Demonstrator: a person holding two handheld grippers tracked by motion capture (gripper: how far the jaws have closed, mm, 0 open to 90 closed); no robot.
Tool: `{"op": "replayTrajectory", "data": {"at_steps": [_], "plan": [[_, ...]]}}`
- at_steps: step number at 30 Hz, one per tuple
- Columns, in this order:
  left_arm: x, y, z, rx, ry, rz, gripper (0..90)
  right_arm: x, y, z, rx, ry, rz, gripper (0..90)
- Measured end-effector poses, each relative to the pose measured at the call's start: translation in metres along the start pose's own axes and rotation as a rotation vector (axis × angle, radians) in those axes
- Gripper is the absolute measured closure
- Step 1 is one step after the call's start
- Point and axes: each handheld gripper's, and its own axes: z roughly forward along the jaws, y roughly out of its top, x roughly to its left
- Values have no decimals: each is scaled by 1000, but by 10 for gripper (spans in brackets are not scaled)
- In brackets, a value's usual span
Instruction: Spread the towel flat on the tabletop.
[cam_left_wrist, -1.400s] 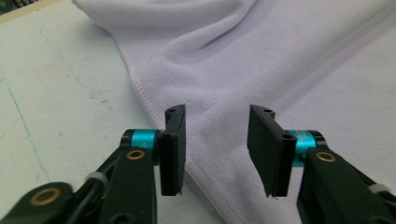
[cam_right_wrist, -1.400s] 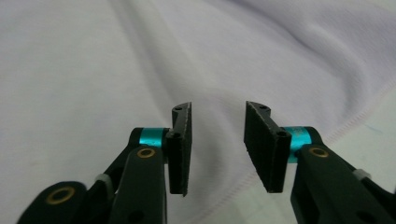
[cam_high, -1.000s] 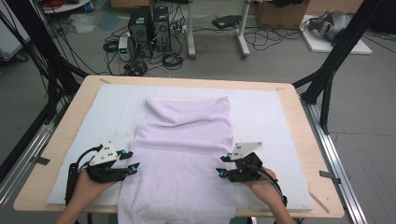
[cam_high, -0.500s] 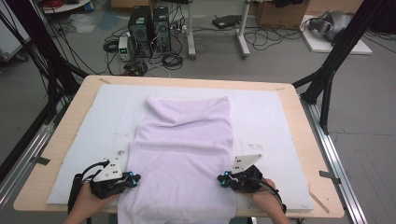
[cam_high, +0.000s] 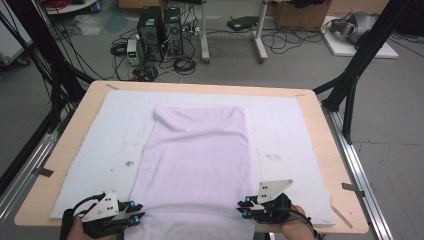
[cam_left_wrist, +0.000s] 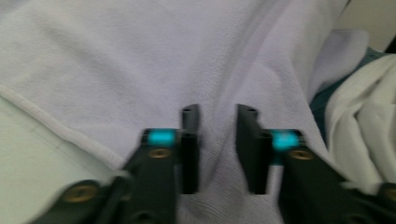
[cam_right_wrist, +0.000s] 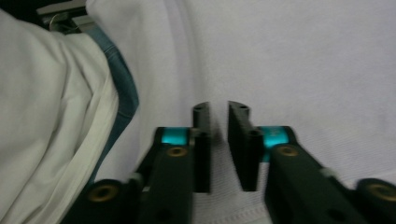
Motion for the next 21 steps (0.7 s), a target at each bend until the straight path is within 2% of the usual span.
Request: {"op": "replayTrajectory", "data": {"at_steps": [2, 3, 4, 5, 6, 7, 8, 10, 12, 15, 17, 18, 20, 21], "plan": [[5, 3, 6, 1, 11, -7, 556, -5, 1, 2, -5, -9, 17, 641], [7, 3, 9, 5, 19, -2, 528, -7, 1, 4, 13, -25, 19, 610], [9, 4, 15, 20, 25, 11, 525, -8, 1, 7, 26, -31, 18, 599], [10, 3, 18, 33, 23, 24, 551, -9, 0, 12, 35, -16, 21, 597], [10, 3, 20, 32, 8, 32, 609, -9, -1, 15, 41, -10, 21, 601], [10, 2, 20, 18, -6, 32, 668, -9, -3, 19, 55, -9, 12, 628], [10, 2, 20, 15, -7, 37, 769, -8, -5, 21, 65, -7, 7, 664], [8, -1, 19, 4, 0, 35, 851, -8, -8, 20, 42, -5, 13, 831], [6, -2, 16, 3, 8, 37, 862, -6, -10, 19, 44, 1, -5, 859], [-2, -4, 8, 0, -12, 38, 863, 2, -10, 13, 49, 34, -34, 865], [-6, -4, 4, -4, -25, 36, 848, 9, -9, 6, 36, 73, -39, 859], [-6, -4, 2, -3, -19, 32, 786, 9, -8, 5, 25, 97, -41, 836], [-3, -1, -1, -9, 2, 19, 599, 9, -3, 1, -10, 103, -32, 770], [1, 1, -2, -21, 10, 9, 575, 8, -2, 0, -13, 94, -31, 736]]}}
